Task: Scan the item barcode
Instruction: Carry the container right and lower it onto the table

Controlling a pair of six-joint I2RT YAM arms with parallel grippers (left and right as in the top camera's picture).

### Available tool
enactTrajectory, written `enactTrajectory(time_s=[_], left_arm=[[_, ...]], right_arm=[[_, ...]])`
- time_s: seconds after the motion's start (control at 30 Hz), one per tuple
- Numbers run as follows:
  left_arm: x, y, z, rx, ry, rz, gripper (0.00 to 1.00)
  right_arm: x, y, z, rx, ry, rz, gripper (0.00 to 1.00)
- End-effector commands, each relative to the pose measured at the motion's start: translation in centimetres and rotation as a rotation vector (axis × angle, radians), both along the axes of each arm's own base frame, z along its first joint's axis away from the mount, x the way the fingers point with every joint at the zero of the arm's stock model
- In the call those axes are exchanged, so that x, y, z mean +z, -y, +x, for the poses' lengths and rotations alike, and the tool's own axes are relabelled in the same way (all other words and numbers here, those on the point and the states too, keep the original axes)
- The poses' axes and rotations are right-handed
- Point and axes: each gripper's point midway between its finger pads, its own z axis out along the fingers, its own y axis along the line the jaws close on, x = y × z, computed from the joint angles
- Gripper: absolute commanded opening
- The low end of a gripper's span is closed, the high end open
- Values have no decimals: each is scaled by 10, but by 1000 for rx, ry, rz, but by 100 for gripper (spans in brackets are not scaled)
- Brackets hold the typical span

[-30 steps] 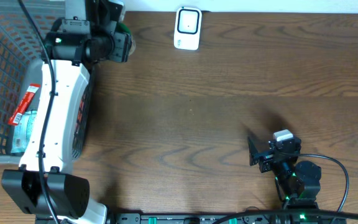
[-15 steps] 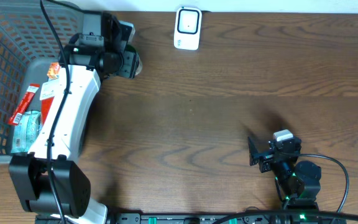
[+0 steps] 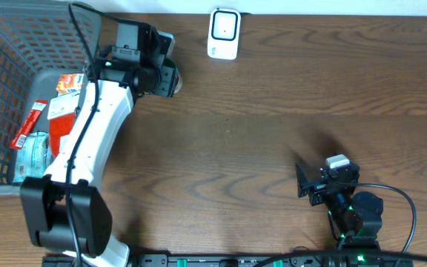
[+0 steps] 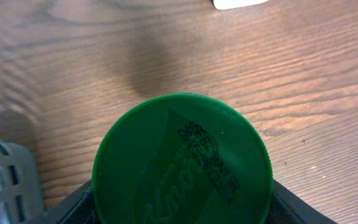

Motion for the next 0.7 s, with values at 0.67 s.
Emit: enactTrajectory(time_s=[0.67], left_arm=[[-116,22,3,-10,-231,31,19]], right_arm=[[0,-2,0,3,0,14,99]])
